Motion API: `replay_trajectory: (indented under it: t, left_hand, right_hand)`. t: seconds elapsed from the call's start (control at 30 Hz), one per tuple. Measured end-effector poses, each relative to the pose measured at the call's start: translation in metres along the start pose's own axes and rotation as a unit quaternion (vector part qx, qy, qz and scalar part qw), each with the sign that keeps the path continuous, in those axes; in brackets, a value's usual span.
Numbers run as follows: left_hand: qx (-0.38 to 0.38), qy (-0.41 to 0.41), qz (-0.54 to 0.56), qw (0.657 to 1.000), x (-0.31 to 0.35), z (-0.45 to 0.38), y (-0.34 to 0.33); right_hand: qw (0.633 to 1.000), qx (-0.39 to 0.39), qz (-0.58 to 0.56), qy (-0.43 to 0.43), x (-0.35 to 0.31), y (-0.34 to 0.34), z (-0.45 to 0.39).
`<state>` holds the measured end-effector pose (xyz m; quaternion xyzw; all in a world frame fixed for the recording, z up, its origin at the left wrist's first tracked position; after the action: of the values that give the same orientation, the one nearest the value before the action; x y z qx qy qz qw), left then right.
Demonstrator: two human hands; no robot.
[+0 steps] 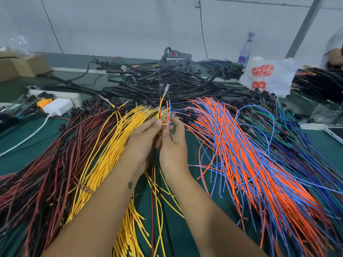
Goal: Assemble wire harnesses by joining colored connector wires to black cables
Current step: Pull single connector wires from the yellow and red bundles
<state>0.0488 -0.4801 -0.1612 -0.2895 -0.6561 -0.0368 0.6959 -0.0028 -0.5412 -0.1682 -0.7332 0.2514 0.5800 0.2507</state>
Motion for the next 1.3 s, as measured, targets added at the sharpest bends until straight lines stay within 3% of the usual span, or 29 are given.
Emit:
replay_trajectory:
  t: [0.17,0.43,0.53,0.6,0.63,0.73,0.87,0.97,1.13,1.2,1.3]
  left_hand:
    - [-0.017,0.01,-0.013,1.0,0.0,0.001,0.002]
    - [-0.012,0.032,-0.061,0.998,-0.003,-0.006,0.014]
    - [0.041,-0.011,0.04,0.998,0.008,-0.015,0.028]
    - [0.094,-0.044,0.086,0.991,0.014,-0.019,0.043]
    - [0.109,-0.059,0.081,0.989,0.016,-0.019,0.047]
    - [0.123,-0.104,-0.004,0.987,0.018,-0.017,0.045]
    - [0.117,-0.142,-0.138,0.973,0.021,-0.016,0.037]
    - [0.137,-0.165,-0.133,0.968,0.026,-0.015,0.043]
    - [0.278,-0.226,0.011,0.934,0.048,-0.011,0.098]
    - [0.305,-0.211,0.048,0.927,0.047,-0.011,0.11]
    - [0.319,-0.194,0.074,0.925,0.044,-0.01,0.11]
  right_hand:
    - [0.999,0.006,0.037,-0.03,0.003,-0.001,0.0]
    - [0.969,-0.048,0.238,0.033,-0.003,-0.001,0.001]
    - [0.894,-0.059,0.425,0.129,-0.009,-0.002,0.003]
    - [0.84,-0.016,0.511,0.181,-0.015,0.004,0.003]
    - [0.833,0.004,0.521,0.188,-0.019,0.009,0.002]
    - [0.823,0.047,0.522,0.218,-0.029,0.018,0.001]
    - [0.775,0.058,0.571,0.265,-0.034,0.019,0.001]
    - [0.788,0.004,0.587,0.186,-0.021,0.023,-0.01]
    - [0.803,0.043,0.587,0.095,-0.013,0.054,-0.027]
    - [0.834,0.084,0.539,0.086,-0.013,0.062,-0.029]
    - [0.909,0.141,0.363,0.149,-0.019,0.055,-0.022]
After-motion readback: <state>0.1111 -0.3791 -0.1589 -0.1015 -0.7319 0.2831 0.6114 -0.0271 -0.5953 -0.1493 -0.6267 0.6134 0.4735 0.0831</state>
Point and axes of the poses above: each hand's wrist, its own z-axis away from the middle knuckle, its own y-axis out of the back of the hand, x = y × z, the point moved 5 cm from there along -z, towards the middle knuckle, and after that the axes turned 1 degree about -y, right-handed, at the moved point
